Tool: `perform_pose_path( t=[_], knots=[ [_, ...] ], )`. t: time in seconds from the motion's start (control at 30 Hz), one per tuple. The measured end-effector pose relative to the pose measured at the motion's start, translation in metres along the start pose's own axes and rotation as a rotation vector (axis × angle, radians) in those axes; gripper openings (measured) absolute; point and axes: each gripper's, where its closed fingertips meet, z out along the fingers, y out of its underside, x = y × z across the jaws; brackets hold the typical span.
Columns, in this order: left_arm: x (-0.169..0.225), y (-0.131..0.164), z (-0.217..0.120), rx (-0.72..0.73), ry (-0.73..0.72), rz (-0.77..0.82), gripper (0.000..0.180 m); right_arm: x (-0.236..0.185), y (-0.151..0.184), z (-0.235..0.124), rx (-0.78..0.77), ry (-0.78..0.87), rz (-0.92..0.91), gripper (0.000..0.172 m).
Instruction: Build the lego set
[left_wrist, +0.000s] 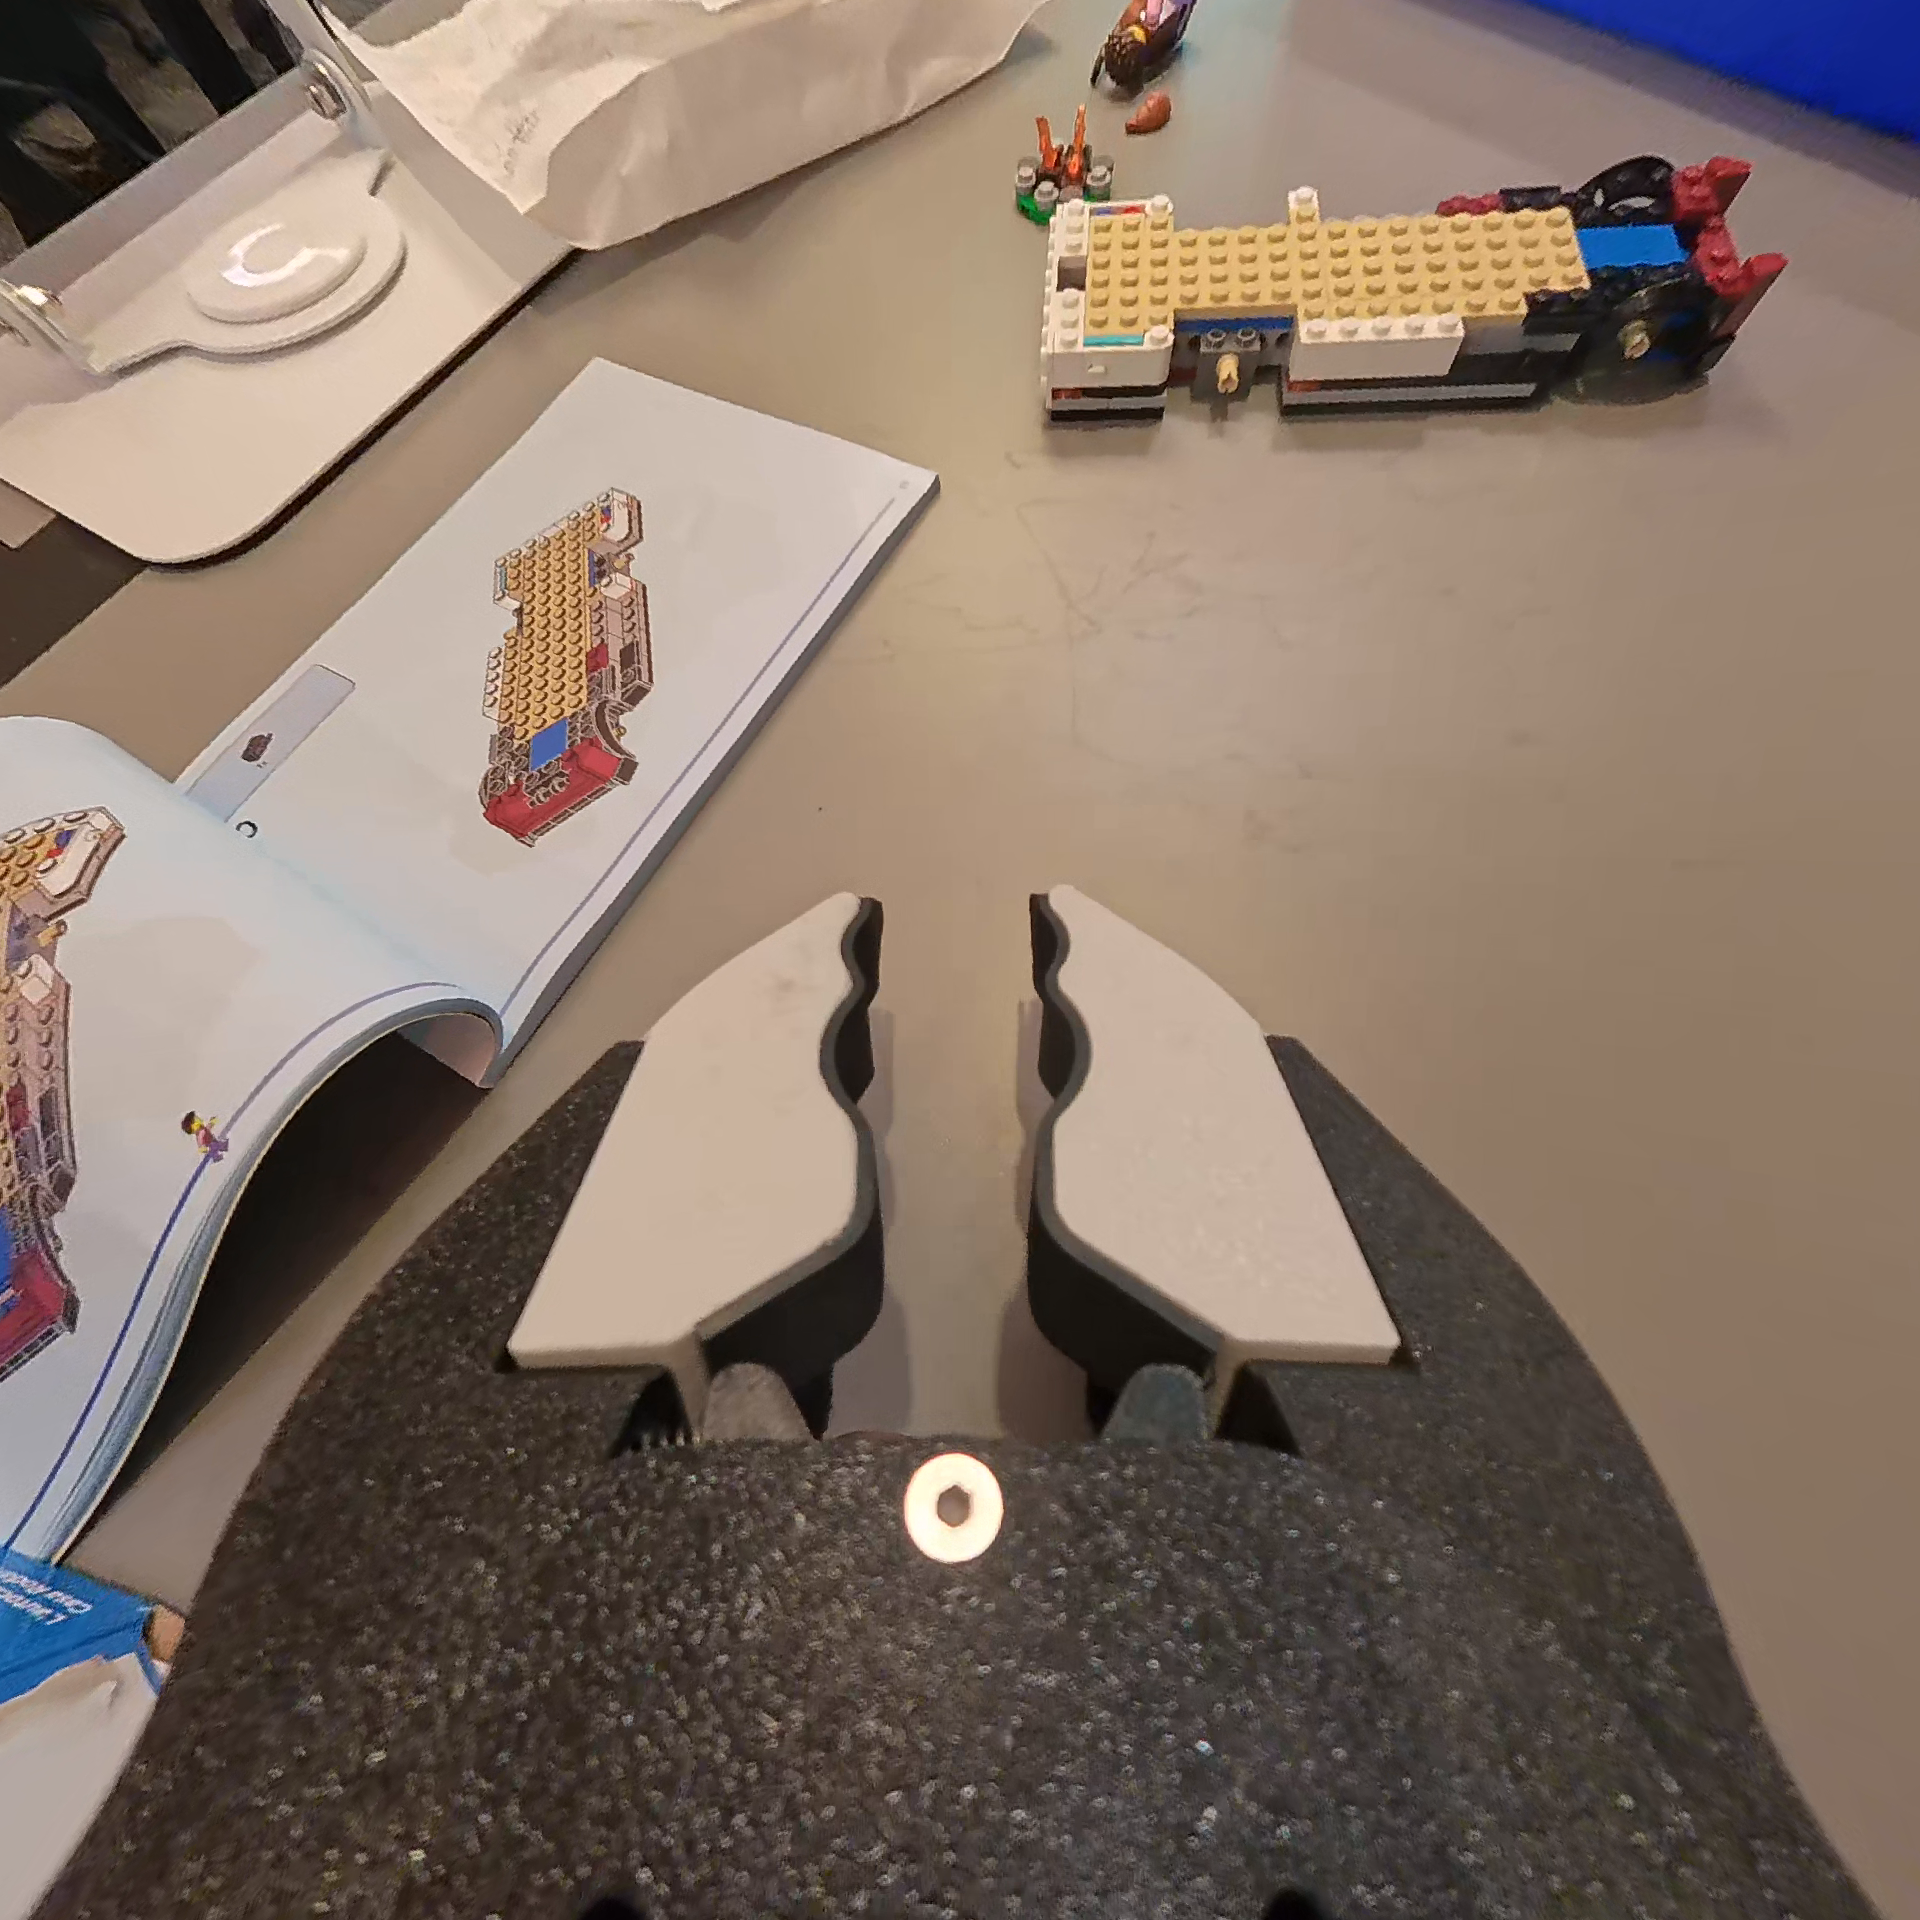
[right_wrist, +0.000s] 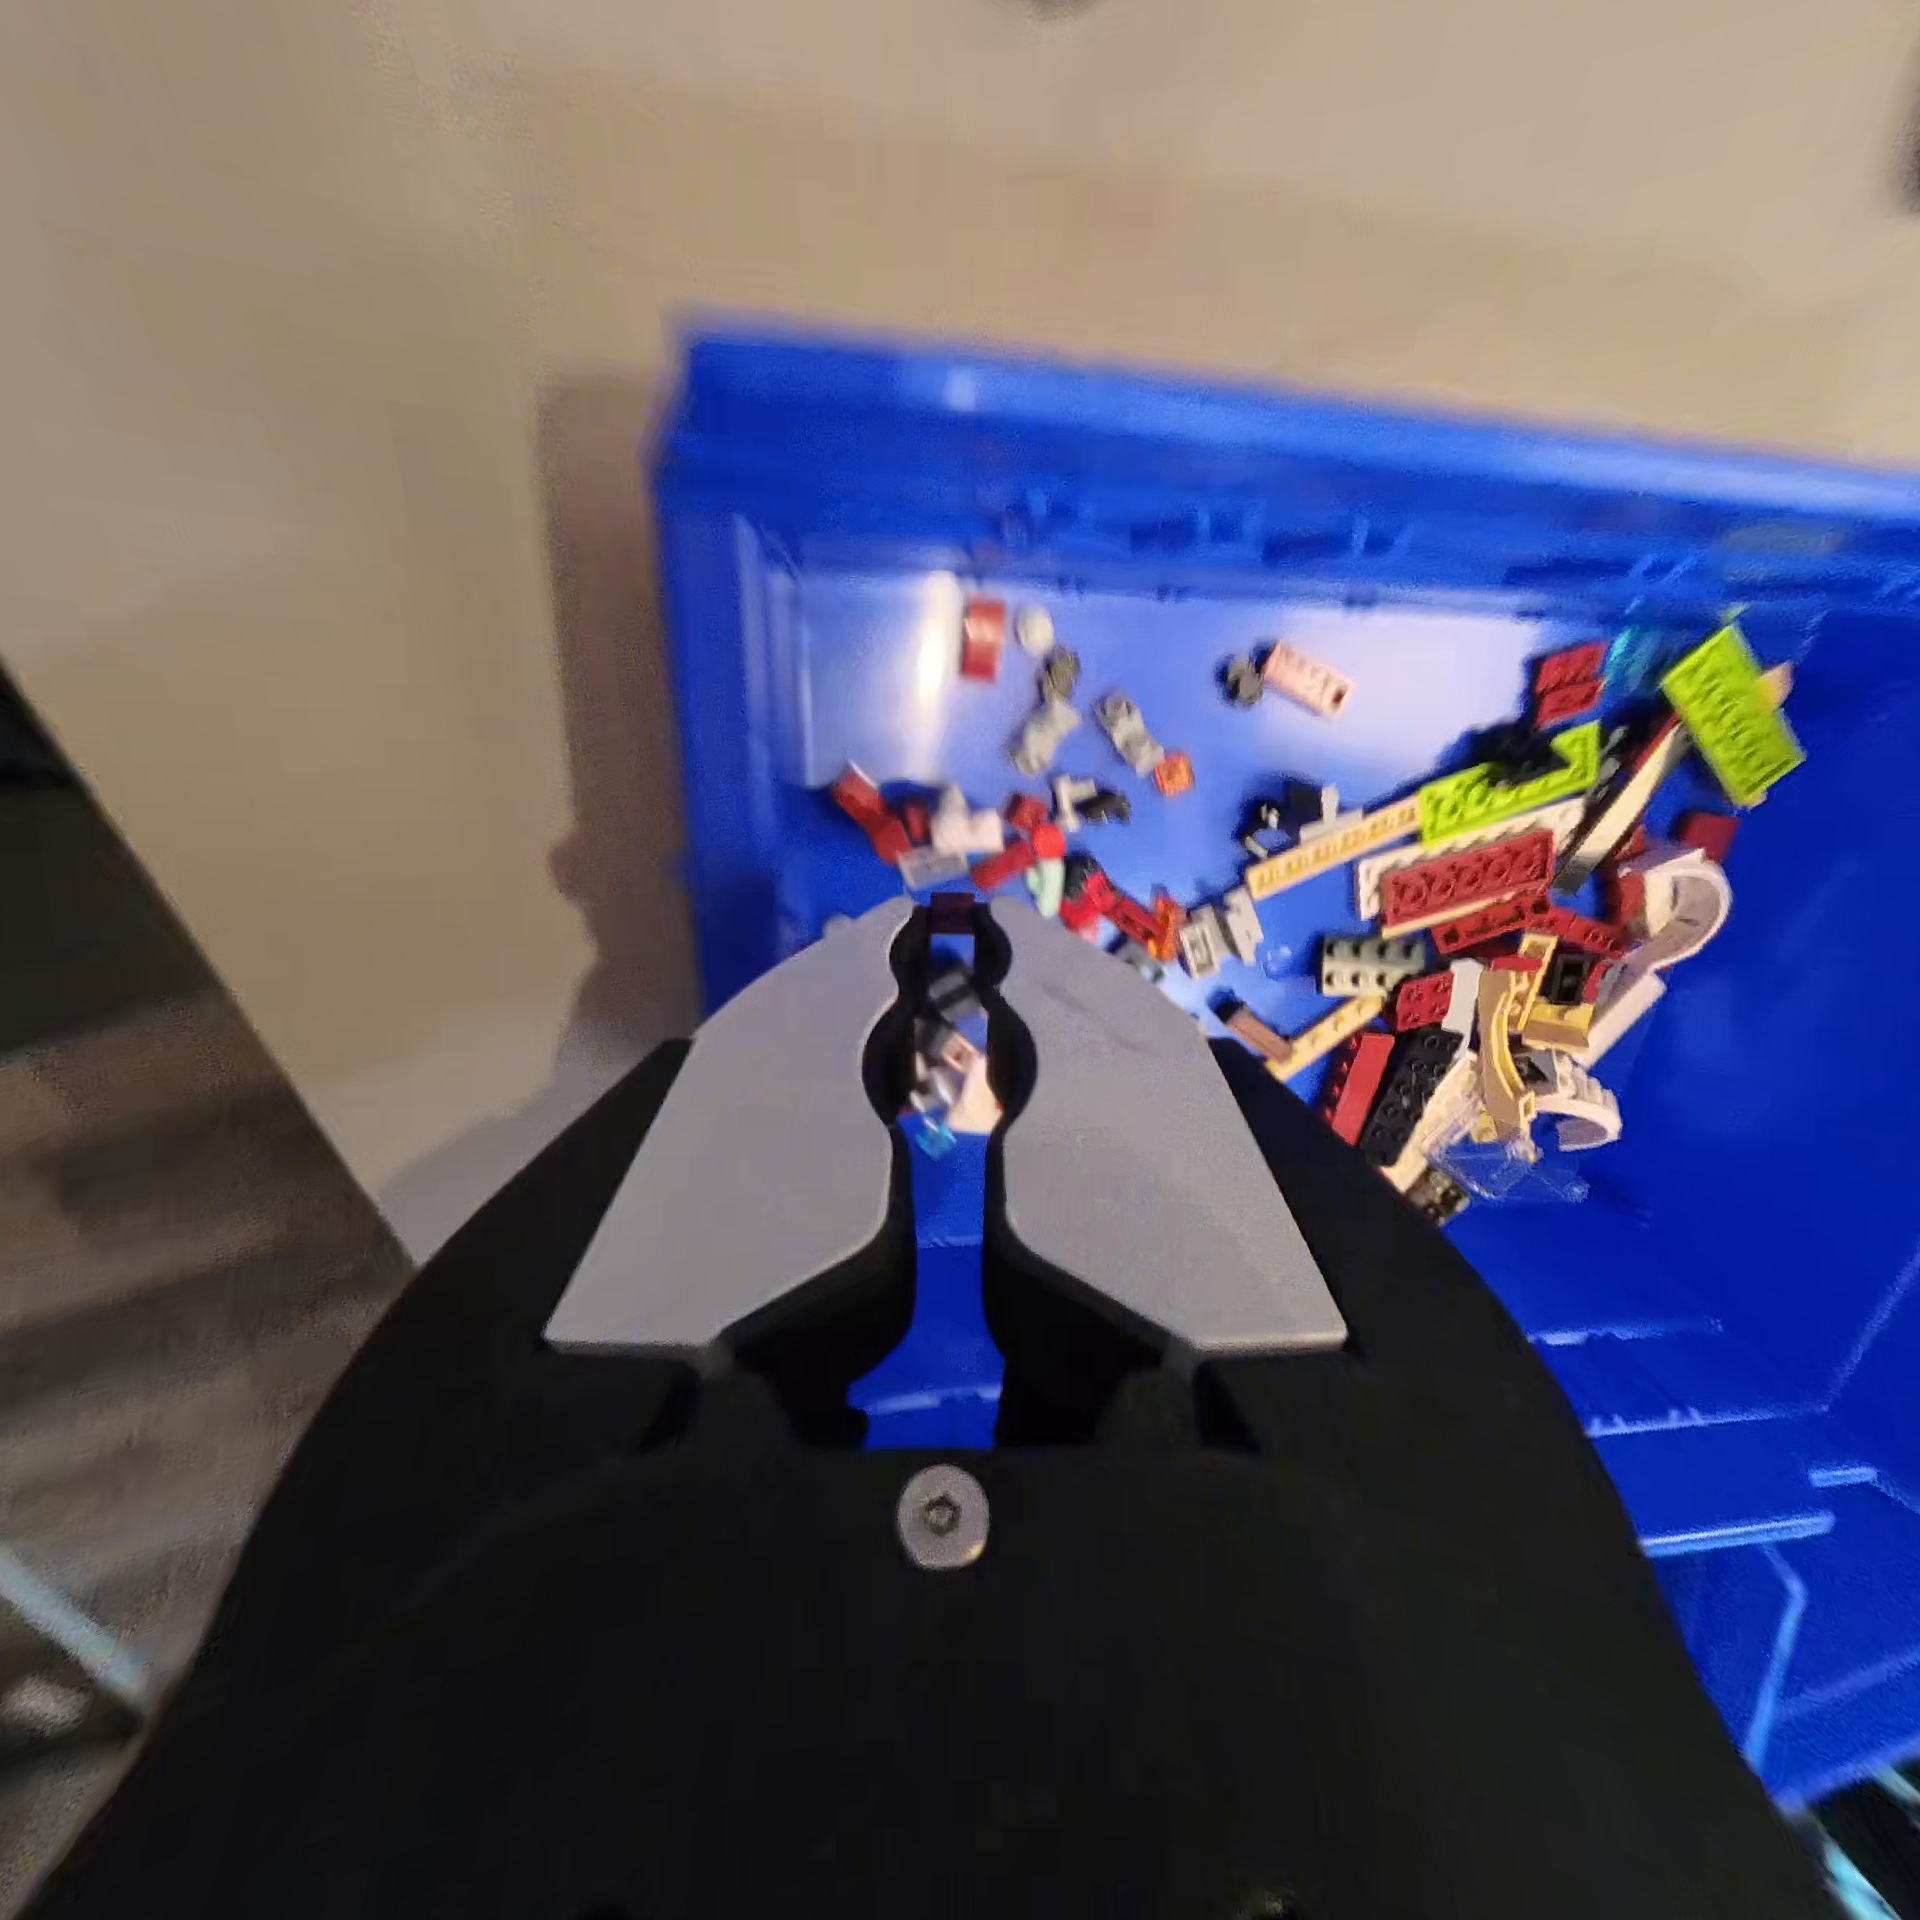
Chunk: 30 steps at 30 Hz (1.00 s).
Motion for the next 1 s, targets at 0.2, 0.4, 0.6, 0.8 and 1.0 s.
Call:
perform_pose_path(
  t=[0.2,0.4,0.6,0.8,1.0],
  knots=[
    [0.002,-0.005,-0.002,0.017,-0.003,0.012,0.028,-0.077,-0.099,0.000,0.397,0.029,0.162,0.008],
    [0.005,-0.008,0.001,0.030,0.004,-0.007,0.027,-0.099,-0.121,0.071,0.410,0.098,0.331,0.008],
    [0.003,-0.008,0.003,0.025,-0.018,-0.019,0.026,-0.096,-0.116,0.070,0.440,0.122,0.360,0.017],
    [0.001,-0.004,0.007,0.003,-0.034,-0.029,0.026,-0.074,-0.065,0.013,0.469,0.155,0.338,0.017],
    [0.000,0.001,0.015,-0.029,-0.038,-0.022,0.026,-0.009,0.000,-0.025,0.245,0.196,0.088,0.013]
  ],
)
